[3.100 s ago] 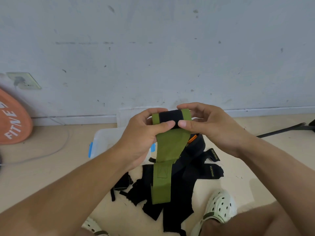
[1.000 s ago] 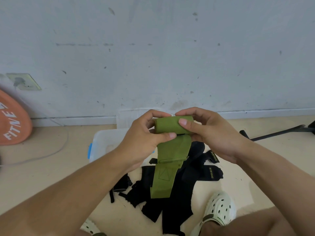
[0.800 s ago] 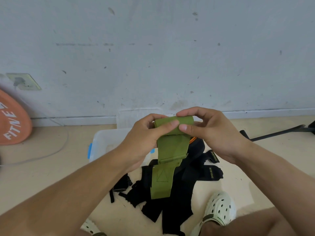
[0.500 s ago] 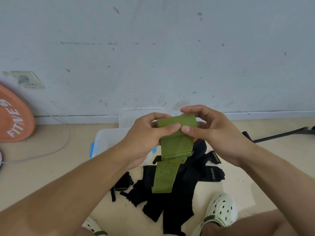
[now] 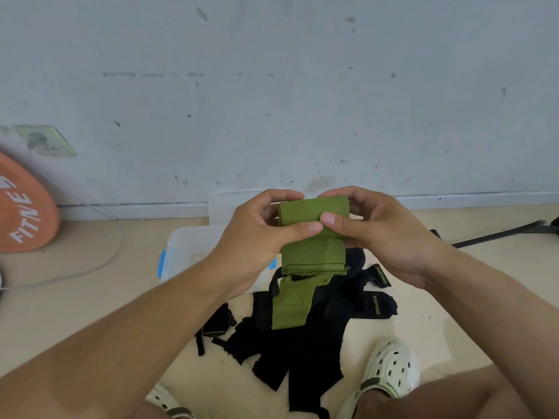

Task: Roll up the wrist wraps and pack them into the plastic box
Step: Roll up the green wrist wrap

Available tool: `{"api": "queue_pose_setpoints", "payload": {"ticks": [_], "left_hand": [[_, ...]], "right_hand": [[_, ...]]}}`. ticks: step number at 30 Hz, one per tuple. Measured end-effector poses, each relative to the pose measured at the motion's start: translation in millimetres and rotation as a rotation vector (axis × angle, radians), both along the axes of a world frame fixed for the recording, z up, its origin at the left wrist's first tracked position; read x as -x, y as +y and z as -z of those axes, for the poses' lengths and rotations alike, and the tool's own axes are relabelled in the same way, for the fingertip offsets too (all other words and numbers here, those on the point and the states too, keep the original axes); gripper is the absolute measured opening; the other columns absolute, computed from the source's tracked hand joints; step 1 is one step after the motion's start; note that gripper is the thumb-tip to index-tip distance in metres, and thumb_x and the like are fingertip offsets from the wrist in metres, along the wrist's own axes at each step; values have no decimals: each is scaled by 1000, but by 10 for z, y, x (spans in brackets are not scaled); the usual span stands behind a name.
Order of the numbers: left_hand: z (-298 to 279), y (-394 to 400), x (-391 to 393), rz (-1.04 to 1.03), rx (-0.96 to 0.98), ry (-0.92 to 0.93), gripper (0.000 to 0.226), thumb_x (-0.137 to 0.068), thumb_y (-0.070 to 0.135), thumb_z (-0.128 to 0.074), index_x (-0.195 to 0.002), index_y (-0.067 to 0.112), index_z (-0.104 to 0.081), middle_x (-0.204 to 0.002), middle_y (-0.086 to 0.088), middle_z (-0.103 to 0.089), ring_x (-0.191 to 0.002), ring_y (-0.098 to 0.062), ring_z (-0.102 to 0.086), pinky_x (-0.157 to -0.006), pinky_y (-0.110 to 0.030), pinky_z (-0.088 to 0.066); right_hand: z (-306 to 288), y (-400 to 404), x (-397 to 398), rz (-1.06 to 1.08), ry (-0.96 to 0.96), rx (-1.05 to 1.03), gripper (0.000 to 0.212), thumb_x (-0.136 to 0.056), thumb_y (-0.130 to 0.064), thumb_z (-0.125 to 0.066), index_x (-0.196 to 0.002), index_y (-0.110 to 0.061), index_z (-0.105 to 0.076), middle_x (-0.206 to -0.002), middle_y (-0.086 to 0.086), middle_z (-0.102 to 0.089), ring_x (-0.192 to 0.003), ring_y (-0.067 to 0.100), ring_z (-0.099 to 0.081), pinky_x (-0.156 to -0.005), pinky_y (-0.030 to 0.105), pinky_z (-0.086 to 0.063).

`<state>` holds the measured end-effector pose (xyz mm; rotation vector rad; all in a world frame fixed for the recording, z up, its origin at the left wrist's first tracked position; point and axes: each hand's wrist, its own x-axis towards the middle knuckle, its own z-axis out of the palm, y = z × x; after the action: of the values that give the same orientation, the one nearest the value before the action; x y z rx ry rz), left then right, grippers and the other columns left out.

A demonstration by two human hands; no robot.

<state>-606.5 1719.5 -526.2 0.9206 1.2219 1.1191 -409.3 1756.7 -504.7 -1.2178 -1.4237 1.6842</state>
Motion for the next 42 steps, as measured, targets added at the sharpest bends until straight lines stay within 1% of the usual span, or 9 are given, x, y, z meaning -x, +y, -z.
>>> {"api": "queue_pose_setpoints", "payload": {"ticks": [2,8,12,17,23,30,34,39,42], "left_hand": [[-19,4,-4,5,21,-2,62,-56,27,-89,-116,22,-72,-105,-3,-78,-101,-21,-76,-89,-43,-63],[-95,14,17,74,148,-25,59,-71,45,-80,-119,12,-70,-106,-4,-78,-97,-20,-77,-88,-38,-61],[-121,17,48,154,161,80,62,-71,56,-75,-115,13,-74,-107,-2,-79,-100,-17,-76,-97,-38,-57],[-131,19,70,143,150,31,55,-70,47,-79,-111,10,-74,-103,-2,-79,-97,-16,-76,-97,-43,-58],[-111,5,71,78,102,-70,52,-65,31,-84,-111,9,-72,-106,-9,-75,-93,-22,-76,-89,-41,-62],[-65,4,83,28,-47,82,53,-61,12,-93,-109,21,-73,-108,-3,-74,-94,-24,-76,-86,-33,-62],[-57,2,76,51,-70,116,55,-65,-1,-92,-111,22,-72,-109,0,-74,-92,-20,-77,-77,-27,-60],[-85,7,82,80,-54,141,69,-53,21,-97,-116,29,-70,-115,3,-73,-102,-17,-74,-82,-31,-60],[-83,4,72,72,-5,108,71,-54,22,-98,-119,26,-70,-119,1,-73,-101,-18,-75,-84,-36,-62]], "right_hand": [[7,1,-14,18,-10,-30,43,-76,-24,-79,-117,-15,-70,-117,6,-74,-95,34,-76,-79,34,-63],[50,-14,-25,14,-13,-168,37,-72,-18,-85,-106,-26,-74,-112,3,-74,-101,51,-65,-87,51,-61],[80,-43,-2,-4,-12,-197,36,-79,0,-82,-105,-23,-73,-108,4,-75,-105,40,-67,-84,38,-62],[60,-43,6,-39,7,-226,38,-80,3,-79,-110,-18,-71,-114,7,-74,-104,27,-71,-83,33,-61],[-2,3,-21,-86,-4,-179,53,-70,-16,-83,-121,-19,-69,-115,4,-74,-104,22,-72,-83,27,-58],[-23,4,-12,-123,-20,-47,52,-80,-41,-71,-128,-23,-65,-119,-2,-73,-108,18,-73,-91,30,-56],[-15,-15,-18,-134,9,-9,48,-82,-34,-71,-128,-20,-64,-119,1,-73,-109,21,-73,-86,31,-59],[9,-16,-22,-105,92,10,49,-78,-19,-75,-126,-16,-64,-119,4,-71,-104,31,-74,-87,41,-62],[-7,-11,-33,-79,116,-46,51,-75,-13,-77,-124,-16,-64,-114,0,-71,-91,25,-75,-81,36,-61]]}}
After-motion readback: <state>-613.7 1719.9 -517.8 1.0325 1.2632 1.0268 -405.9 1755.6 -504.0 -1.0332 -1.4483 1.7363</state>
